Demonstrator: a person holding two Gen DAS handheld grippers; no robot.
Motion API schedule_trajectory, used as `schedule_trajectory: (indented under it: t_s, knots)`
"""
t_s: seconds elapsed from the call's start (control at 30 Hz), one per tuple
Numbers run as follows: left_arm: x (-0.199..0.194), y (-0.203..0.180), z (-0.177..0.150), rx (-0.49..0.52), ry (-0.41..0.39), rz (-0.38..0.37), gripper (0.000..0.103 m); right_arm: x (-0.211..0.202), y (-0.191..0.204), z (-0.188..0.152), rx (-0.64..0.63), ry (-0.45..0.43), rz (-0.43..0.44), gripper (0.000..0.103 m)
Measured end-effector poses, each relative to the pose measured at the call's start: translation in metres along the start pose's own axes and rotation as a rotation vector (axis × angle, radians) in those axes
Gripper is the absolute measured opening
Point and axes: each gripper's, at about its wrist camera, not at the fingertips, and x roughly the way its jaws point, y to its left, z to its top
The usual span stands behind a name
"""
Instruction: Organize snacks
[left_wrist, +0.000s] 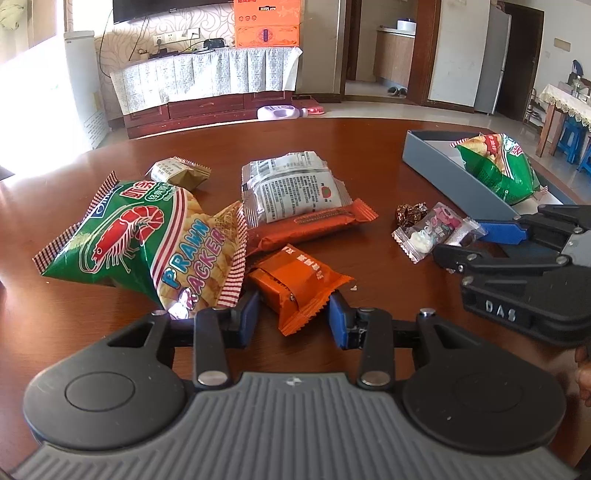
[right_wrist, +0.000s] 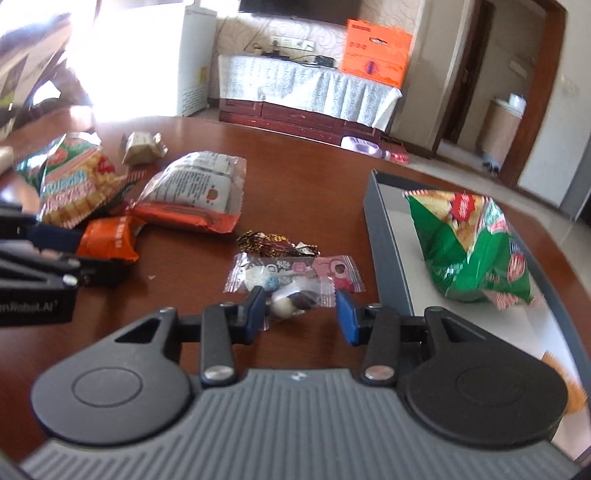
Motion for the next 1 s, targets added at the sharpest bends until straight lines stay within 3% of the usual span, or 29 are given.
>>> schedule_trajectory:
  t_s: [0.1, 0.63, 0.87, 1.0]
  knots:
    - [0.000, -0.001, 0.000, 0.006, -0.001, -0.001, 0.045, 0.000, 0.000, 0.002, 0.010, 0.015, 0.044, 0.032]
    - [-0.001, -0.008, -0.004, 0.021, -0.017, 0.007, 0.045, -0.033, -0.005, -0.017, 0.003, 0.036, 0.153, 0.025]
    - [-0.005, -0.008, -0.008, 0.021, -0.025, 0.012, 0.042, -0.051, -0.006, -0.016, 0.010, -0.017, 0.184, 0.024]
    - [-0.005, -0.009, -0.009, 0.014, -0.022, 0.015, 0.041, -0.042, -0.010, -0.019, 0.025, 0.030, 0.181, 0.024]
